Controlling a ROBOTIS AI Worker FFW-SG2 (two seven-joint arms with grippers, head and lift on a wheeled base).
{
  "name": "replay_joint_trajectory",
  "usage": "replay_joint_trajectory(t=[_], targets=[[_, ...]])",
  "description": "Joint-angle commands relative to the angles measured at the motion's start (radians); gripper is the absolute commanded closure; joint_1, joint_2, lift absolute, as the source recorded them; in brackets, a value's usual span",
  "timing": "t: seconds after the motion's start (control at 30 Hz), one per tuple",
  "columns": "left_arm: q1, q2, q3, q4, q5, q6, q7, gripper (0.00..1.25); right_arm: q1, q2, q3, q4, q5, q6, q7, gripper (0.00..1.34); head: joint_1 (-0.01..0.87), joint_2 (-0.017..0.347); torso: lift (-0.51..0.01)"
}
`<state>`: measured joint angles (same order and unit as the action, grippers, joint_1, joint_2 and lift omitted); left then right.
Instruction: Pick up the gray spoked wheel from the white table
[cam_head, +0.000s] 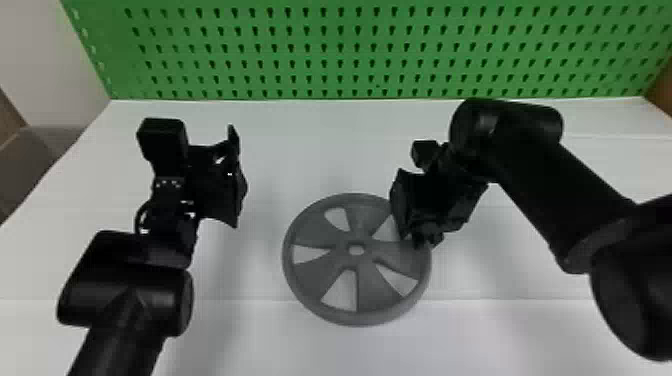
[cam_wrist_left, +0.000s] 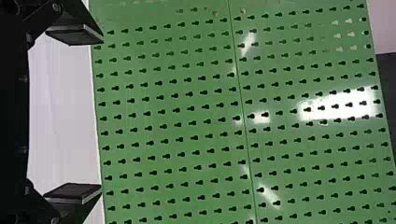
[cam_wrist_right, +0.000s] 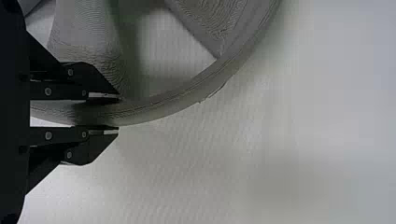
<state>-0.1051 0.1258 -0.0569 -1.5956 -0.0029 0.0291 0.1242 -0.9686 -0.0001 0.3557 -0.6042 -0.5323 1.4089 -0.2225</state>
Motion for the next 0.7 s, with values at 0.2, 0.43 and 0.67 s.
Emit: replay_joint_trajectory(t=[0.2,0.43,0.67], targets=[[-0.004,0.0,0.0,0.002,0.001,0.0,0.0,0.16,-0.001,0.001,0.002,-0.002,-0.003,-0.002,0.0,1.11,0.773,0.066,-0.081],[-0.002,0.0,0.002,0.002,0.001,0.0,0.0,0.16,-0.007,0.001,-0.007,-0.008,-0.012,0.007,0.0,1.11,0.773,0.066,-0.081],[0.004,0.0,0.006,0.002,0.001,-0.003,0.0,0.16,-0.012,0.001,-0.064,-0.115,0.021,0.068,0.0,1.11,0.773,0.066,-0.081]])
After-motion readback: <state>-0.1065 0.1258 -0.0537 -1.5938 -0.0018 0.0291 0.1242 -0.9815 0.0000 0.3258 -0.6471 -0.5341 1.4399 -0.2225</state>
